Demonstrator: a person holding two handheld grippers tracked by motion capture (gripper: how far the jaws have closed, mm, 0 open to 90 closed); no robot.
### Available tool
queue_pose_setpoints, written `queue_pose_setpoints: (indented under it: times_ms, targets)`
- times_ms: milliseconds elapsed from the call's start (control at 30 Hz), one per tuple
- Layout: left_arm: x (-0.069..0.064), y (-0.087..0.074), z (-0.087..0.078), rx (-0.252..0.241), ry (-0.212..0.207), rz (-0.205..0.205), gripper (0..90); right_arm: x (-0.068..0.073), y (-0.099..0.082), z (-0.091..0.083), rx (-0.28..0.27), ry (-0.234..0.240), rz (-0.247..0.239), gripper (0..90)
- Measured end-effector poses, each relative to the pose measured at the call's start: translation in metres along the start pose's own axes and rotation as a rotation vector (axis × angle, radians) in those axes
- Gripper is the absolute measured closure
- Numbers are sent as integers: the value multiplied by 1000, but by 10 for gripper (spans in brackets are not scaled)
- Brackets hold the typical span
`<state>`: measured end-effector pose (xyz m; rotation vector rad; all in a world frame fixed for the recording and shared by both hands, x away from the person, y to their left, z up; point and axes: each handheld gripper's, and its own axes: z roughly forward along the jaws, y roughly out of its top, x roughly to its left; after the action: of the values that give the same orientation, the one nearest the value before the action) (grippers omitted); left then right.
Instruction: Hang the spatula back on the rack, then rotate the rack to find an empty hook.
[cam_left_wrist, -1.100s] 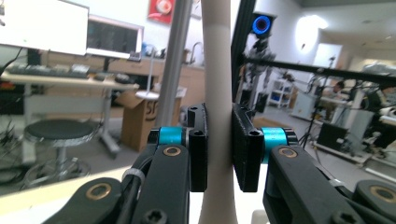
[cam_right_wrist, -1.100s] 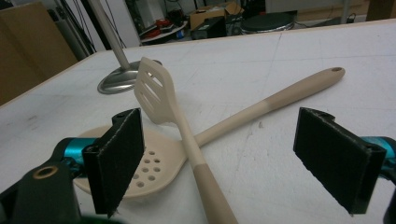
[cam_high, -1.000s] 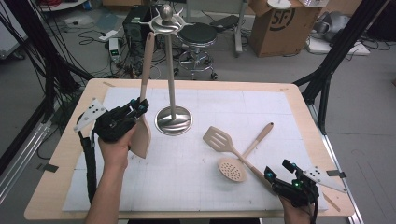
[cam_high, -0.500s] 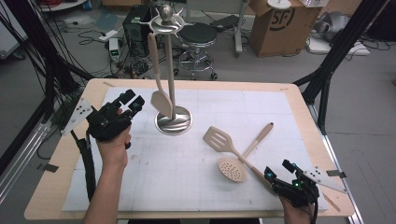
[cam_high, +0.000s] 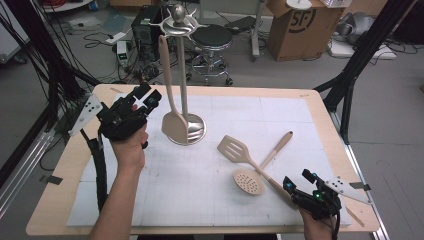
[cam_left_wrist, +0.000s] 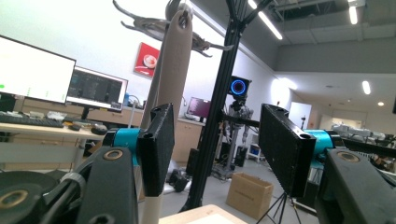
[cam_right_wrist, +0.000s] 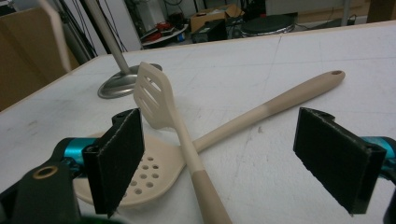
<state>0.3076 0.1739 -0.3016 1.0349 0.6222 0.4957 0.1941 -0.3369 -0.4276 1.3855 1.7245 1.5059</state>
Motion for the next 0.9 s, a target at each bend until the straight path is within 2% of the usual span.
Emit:
queue_pose_setpoints:
  times_ms: [200,300,400,533,567,633,667,700,833,900]
  targets:
    - [-5,9,23,0,3,23,477,0,-1,-3,-2,-2,3,154]
    - [-12,21,42,-18,10,60,496,-1,-2,-5,0,-4,4,154]
    - [-15,28,54,-16,32,64,597,-2,-2,-7,-8,-8,8,154]
    - [-19,34,63,-14,35,86,692,-3,-2,-7,-10,-9,12,154]
    - [-20,36,66,-12,37,99,729,-3,-2,-7,-11,-8,13,154]
    - [-20,38,72,-22,44,114,857,-4,-2,-6,-11,-7,14,154]
    - [-18,38,75,-2,48,125,892,-4,-2,-6,-11,-5,16,154]
    - [-17,38,77,15,52,132,898,-4,-2,-5,-9,-5,19,154]
    - [-17,40,84,1,70,143,898,-4,-2,-5,-10,2,18,154]
    - [-15,42,90,7,98,152,898,-4,-3,-4,-11,1,20,154]
